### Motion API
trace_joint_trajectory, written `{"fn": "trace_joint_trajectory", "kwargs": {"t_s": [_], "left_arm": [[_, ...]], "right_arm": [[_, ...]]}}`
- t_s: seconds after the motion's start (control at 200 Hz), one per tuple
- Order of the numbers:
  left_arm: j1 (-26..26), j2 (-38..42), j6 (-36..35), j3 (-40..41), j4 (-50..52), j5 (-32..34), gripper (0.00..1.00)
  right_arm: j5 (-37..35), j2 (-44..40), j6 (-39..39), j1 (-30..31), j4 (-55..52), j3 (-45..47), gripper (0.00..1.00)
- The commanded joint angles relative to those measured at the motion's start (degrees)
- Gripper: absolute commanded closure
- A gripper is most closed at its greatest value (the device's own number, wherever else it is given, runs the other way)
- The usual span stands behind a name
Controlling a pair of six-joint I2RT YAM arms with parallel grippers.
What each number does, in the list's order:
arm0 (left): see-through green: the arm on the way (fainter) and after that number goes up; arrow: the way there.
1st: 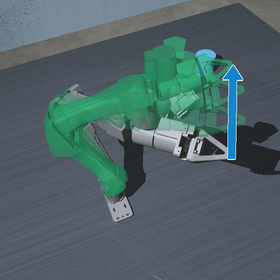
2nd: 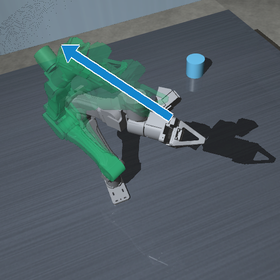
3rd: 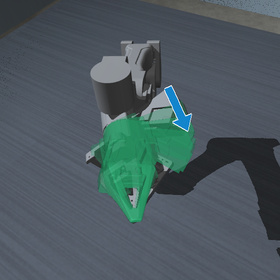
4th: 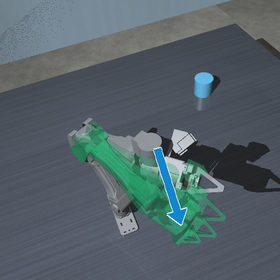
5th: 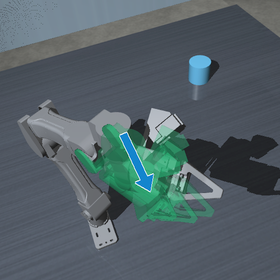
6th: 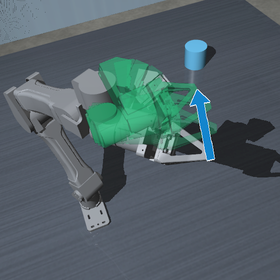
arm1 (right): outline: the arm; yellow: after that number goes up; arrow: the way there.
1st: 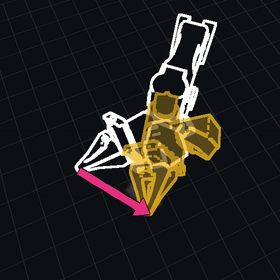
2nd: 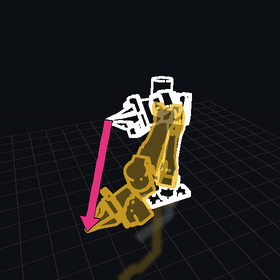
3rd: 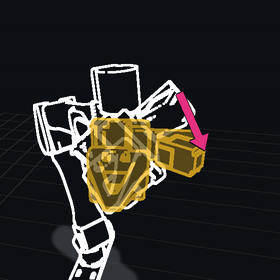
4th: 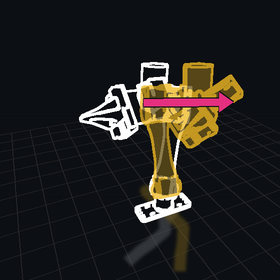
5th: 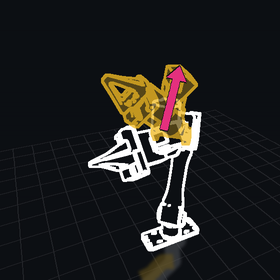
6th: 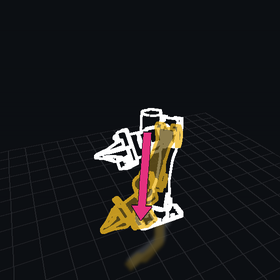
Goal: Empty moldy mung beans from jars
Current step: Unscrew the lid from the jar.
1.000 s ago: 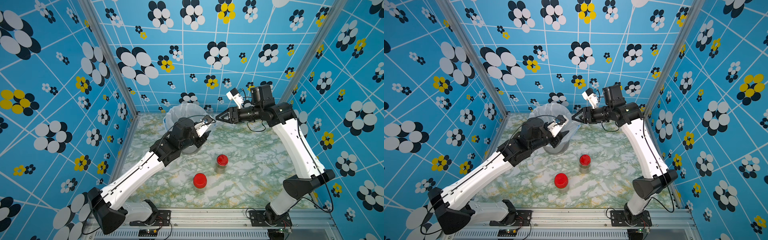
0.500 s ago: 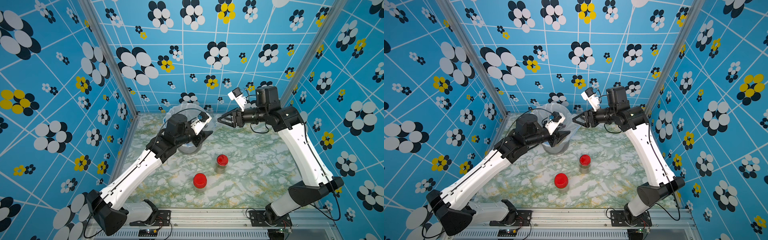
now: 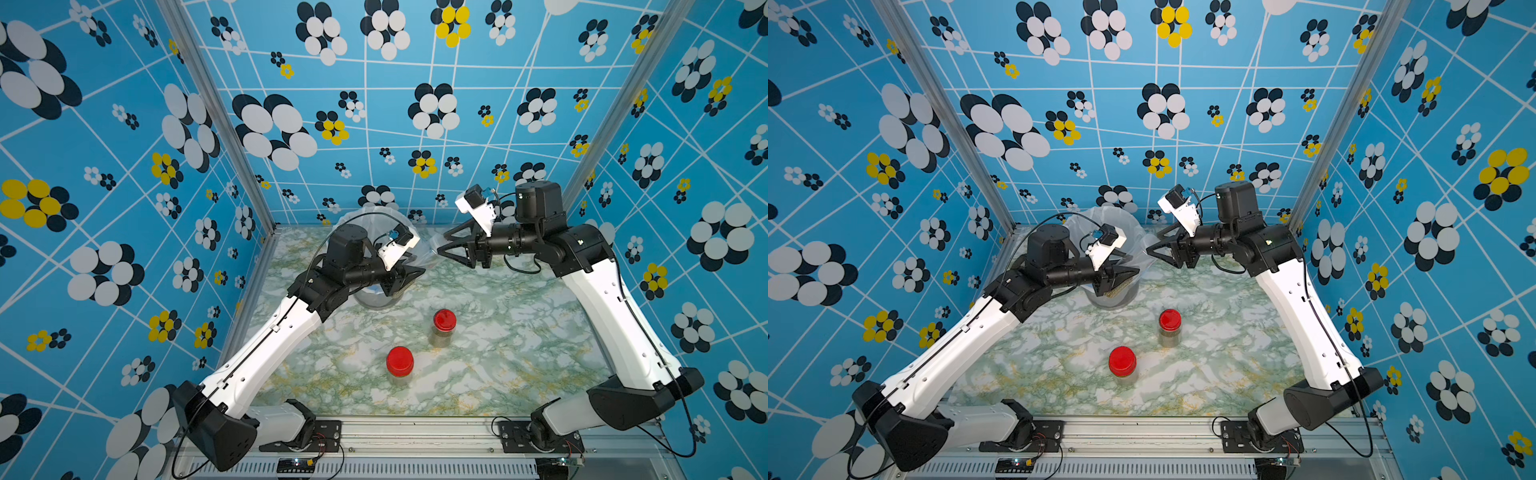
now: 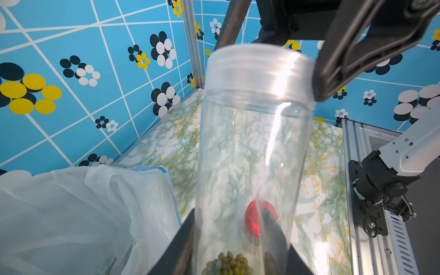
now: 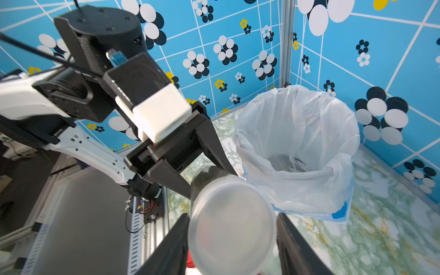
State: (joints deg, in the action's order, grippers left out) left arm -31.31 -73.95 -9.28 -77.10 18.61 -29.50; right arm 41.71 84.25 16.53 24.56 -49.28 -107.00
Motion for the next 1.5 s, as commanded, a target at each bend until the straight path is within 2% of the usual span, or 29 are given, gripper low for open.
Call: {"fn": "trace_joint_trajectory", "kwargs": {"t_s": [0.0,0.035,0.08,0.135,0.21,0.285,0.365,0.44,0.66,0.755,0.884,1.169,1.399,1.494], "left_arm": [[3.4,-0.2,4.0,-2.4,-1.9,3.6,0.85],[3.5,-0.3,4.1,-2.4,-1.8,3.4,0.86],[3.5,-0.4,4.0,-2.5,-1.6,3.3,0.86],[3.6,-0.3,3.9,-2.5,-1.3,3.2,0.86],[3.5,-0.3,3.9,-2.4,-1.3,3.2,0.86],[3.5,-0.3,3.9,-2.2,-1.6,3.2,0.86],[3.5,-0.3,4.1,-2.1,-1.8,3.6,0.86],[3.2,0.0,3.9,-2.0,-2.0,4.6,0.86],[1.4,0.3,2.5,-2.3,-1.4,6.8,0.85],[0.6,0.3,1.6,-2.2,-1.3,8.6,0.86],[-0.1,0.3,1.2,-2.1,-1.7,9.8,0.86],[-2.1,-0.5,-0.6,-2.8,-0.6,12.9,0.85],[-2.3,-0.8,-0.7,-2.9,-0.7,13.2,0.86],[-2.3,-1.0,-0.7,-2.9,-0.9,13.1,0.86]], "right_arm": [[-1.1,-4.1,8.5,-0.6,-0.2,4.3,0.67],[-1.5,-4.9,9.5,-0.6,1.3,5.9,0.59],[-2.3,-5.9,10.1,-0.6,2.7,7.5,0.38],[-3.4,-6.3,10.3,-0.6,3.5,8.3,0.33],[-6.3,-6.5,7.9,-0.6,4.2,7.7,0.13],[-8.2,-6.6,4.0,-0.8,5.9,6.8,0.1],[-12.4,-5.6,-6.4,-0.9,9.4,4.9,0.02],[-14.7,-2.7,-15.2,-1.1,8.1,0.7,0.03],[-2.1,4.0,-30.0,-0.9,9.6,-5.2,0.03],[0.1,6.1,-33.6,-0.7,8.9,-6.5,0.05],[-0.1,9.2,-33.3,-0.5,2.0,-11.1,0.09],[2.8,14.4,-34.1,0.7,-5.5,-18.2,0.26],[-0.6,18.3,-28.7,2.6,-16.9,-26.0,0.29],[-1.2,20.3,-26.5,2.9,-21.1,-29.7,0.34]]}}
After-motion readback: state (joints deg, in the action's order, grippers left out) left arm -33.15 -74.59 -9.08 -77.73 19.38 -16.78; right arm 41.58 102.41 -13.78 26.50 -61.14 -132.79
